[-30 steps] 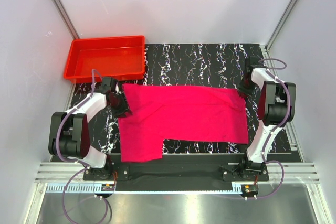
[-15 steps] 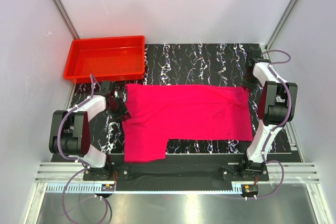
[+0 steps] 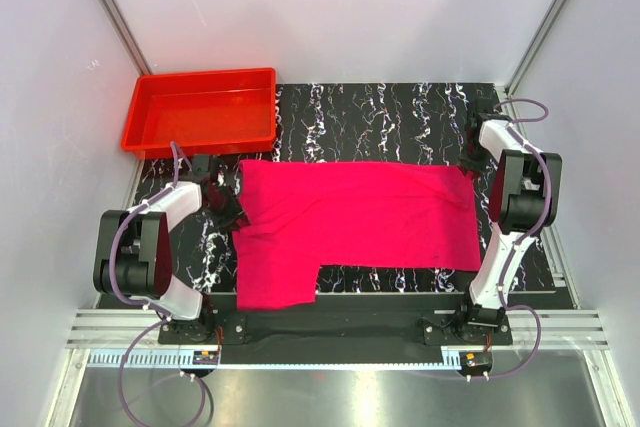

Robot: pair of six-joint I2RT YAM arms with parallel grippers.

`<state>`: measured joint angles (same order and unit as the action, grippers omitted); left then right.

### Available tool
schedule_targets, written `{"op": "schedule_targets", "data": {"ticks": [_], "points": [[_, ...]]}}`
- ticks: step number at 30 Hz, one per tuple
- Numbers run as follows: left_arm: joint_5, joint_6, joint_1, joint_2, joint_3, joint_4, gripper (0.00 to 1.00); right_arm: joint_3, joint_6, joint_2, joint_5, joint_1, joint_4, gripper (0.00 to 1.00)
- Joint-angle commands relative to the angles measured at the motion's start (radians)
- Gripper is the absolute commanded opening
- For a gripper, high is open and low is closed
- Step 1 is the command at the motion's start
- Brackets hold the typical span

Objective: Fold and stack the t-shirts
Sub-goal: Fold the tshirt

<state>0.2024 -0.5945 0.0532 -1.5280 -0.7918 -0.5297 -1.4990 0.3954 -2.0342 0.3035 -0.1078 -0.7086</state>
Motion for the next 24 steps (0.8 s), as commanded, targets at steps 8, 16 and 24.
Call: {"op": "schedule_targets", "data": {"ticks": [8,16,24], "points": [[-0.043,0.048,-0.007,-0.077,-0.035,0.004,0.37,-0.029,-0.030,-0.043,0.017,-0.004,0.054,0.22],[-0.055,0.073,-0.015,-0.087,-0.063,-0.021,0.37,-0.010,-0.023,-0.063,0.005,-0.004,0.063,0.22],[-0.070,0.079,-0.023,-0.100,-0.061,-0.026,0.36,-0.040,-0.036,-0.009,0.127,-0.004,0.008,0.00]]}}
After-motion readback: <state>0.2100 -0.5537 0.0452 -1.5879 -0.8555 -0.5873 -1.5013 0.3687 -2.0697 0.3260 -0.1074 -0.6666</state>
